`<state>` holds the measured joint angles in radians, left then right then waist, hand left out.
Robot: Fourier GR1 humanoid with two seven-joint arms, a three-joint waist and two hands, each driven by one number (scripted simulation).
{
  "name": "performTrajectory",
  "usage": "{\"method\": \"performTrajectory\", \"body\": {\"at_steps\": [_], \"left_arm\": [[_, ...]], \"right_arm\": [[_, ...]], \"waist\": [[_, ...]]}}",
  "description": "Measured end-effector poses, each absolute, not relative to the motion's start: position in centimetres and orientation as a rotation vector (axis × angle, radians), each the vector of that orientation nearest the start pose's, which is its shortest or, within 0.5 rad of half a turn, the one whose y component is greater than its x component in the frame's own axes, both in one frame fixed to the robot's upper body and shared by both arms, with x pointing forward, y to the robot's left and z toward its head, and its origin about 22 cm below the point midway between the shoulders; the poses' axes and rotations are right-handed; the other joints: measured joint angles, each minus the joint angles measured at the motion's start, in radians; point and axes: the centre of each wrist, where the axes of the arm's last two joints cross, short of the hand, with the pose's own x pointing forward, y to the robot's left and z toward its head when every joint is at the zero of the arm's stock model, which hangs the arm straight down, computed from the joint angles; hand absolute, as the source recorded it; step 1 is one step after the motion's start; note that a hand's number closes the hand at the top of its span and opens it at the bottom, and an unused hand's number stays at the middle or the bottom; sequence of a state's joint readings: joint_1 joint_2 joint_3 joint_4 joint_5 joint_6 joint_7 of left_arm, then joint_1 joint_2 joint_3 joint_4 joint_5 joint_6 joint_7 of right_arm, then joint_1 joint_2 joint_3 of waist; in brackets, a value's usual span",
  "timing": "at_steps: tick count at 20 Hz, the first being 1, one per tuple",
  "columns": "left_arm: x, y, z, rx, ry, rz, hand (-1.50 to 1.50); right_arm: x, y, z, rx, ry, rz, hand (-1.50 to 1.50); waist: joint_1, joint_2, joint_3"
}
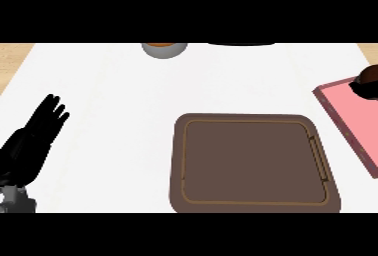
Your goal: Pick the cupcake from the tray and place it in the cardboard box
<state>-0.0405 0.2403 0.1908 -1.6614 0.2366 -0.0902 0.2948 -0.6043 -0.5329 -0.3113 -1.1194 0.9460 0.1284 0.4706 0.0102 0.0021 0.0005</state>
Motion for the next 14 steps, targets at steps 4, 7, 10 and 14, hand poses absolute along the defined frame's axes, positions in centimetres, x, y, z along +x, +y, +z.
{"method": "performTrajectory", "body": {"at_steps": [4, 7, 10, 14], "left_arm": [[24.3, 32.4, 5.3, 0.046, -1.445, 0.046, 0.0], [24.6, 31.7, 4.9, 0.047, -1.446, 0.048, 0.0], [24.6, 32.0, 5.4, 0.051, -1.444, 0.052, 0.0], [24.7, 32.3, 5.1, 0.053, -1.441, 0.06, 0.0]], "right_arm": [[35.8, -39.4, 13.3, -1.216, -0.93, 0.478, -1.5], [35.9, -39.6, 12.5, -1.192, -1.0, 0.456, -1.5], [35.4, -40.2, 12.7, -1.184, -1.118, 0.349, -1.5], [35.2, -40.8, 14.3, -1.163, -1.271, 0.1, -1.5]], "waist": [[-0.004, -0.001, 0.0], [-0.004, 0.0, 0.0], [-0.007, -0.001, 0.001], [-0.013, -0.003, 0.0]]}}
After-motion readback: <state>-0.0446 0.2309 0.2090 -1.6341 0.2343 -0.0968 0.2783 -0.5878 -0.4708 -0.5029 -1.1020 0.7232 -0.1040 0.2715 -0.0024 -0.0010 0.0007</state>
